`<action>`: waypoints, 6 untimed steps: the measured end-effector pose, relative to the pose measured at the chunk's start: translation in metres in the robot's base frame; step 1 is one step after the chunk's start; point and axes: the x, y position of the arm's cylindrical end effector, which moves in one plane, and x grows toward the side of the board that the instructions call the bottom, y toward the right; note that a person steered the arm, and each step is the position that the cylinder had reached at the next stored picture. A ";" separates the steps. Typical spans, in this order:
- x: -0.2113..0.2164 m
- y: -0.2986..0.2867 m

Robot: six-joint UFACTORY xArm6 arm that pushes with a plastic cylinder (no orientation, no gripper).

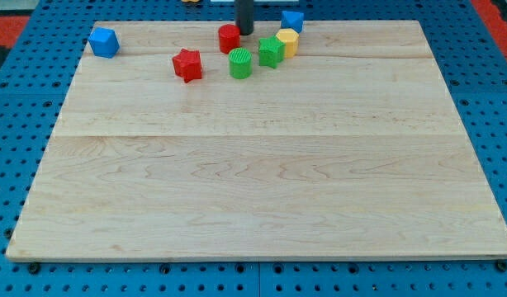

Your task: Push the red star and green circle a bit right

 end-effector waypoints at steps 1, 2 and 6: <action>0.009 -0.033; 0.029 -0.039; 0.087 -0.115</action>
